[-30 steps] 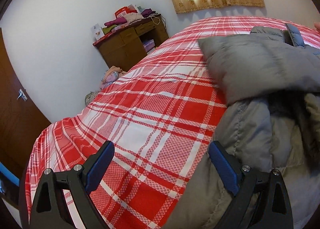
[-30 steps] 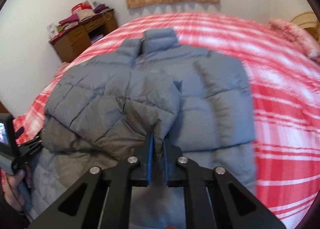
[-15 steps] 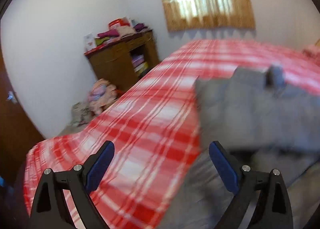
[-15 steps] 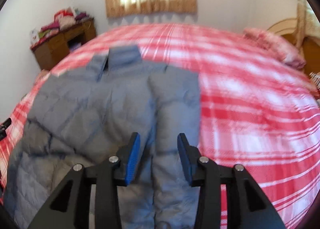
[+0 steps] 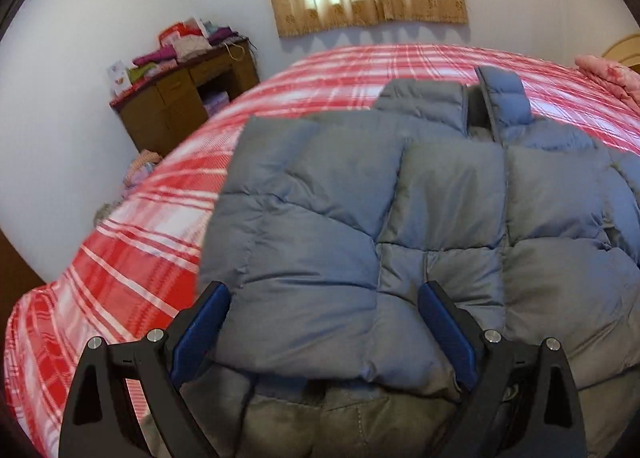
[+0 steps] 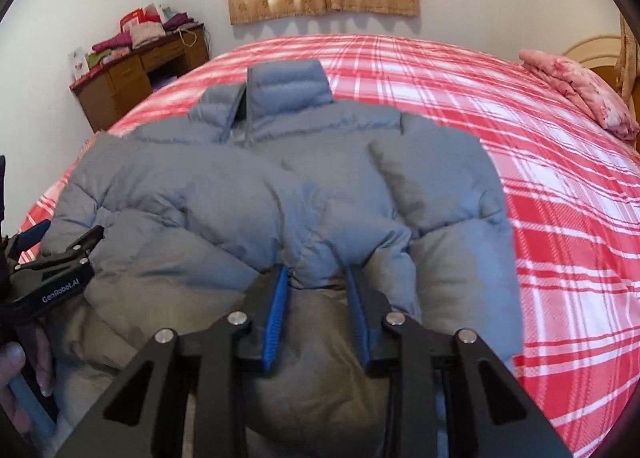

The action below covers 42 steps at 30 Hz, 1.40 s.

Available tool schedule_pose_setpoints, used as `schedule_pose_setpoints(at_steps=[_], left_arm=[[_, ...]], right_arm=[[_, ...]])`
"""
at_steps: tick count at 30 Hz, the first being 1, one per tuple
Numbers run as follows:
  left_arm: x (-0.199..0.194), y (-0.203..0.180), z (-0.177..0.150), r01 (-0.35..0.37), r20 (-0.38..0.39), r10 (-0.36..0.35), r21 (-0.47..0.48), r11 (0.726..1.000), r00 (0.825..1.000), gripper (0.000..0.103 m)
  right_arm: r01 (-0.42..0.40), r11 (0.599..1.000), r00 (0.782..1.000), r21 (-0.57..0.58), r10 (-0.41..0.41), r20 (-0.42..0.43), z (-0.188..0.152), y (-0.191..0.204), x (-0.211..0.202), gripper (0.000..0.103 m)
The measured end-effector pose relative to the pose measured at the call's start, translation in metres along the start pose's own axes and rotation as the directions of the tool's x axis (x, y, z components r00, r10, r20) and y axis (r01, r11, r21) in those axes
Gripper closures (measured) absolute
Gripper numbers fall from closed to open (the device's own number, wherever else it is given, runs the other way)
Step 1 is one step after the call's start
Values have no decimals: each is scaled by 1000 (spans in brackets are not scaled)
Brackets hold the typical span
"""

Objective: Fold large clothes

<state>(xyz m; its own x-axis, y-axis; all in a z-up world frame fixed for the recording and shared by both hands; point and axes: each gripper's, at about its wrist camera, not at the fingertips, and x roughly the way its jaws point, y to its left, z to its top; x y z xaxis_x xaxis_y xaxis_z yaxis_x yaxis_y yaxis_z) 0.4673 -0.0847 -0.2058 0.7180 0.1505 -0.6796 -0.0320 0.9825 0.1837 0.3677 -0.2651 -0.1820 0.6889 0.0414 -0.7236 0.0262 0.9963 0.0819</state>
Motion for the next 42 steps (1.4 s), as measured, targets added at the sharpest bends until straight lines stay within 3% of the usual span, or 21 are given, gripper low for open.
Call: schedule_pose_setpoints(at_steps=[13,17,19,21,23,26,29,31,34,42], left_arm=[[3,4,-3,18,-35,-18,-14,1000,999,5],[-36,23,5,-3,-16,4,60,998,1000,5],[-65,37,16,32,4,-32,82,996,999,5],[-89,51,36,54,30,-57,98,994,998,5],[-96,58,59,40,56,-45,99,994,997,5],[-75,62,88,-32,98,25,67,997,995,5],[-28,61,99,-132,127,131,6,991,983,5],[12,62,95,-97,43,100,-57,994,994,5],[60,49,80,-123,-82,117,-66,990,990,5],[81,42,56,-118,-107,106,-112,987,989,5]], right_arm=[[11,1000,1000,-12,-11,-13,-3,2,14,70],[-36,999,999,-8,36,-22,2,-3,5,69],[-79,995,997,52,79,18,11,-17,-13,68],[-69,993,995,95,61,79,23,-31,-30,65],[-12,991,991,131,-5,134,45,-46,-43,64],[94,983,985,155,-115,129,71,-60,-32,62],[128,980,986,149,-142,85,80,-67,-5,61],[142,982,987,128,-150,54,81,-66,15,61],[141,981,990,131,-141,-5,74,-76,38,61],[125,980,992,153,-125,-14,55,-86,51,61]])
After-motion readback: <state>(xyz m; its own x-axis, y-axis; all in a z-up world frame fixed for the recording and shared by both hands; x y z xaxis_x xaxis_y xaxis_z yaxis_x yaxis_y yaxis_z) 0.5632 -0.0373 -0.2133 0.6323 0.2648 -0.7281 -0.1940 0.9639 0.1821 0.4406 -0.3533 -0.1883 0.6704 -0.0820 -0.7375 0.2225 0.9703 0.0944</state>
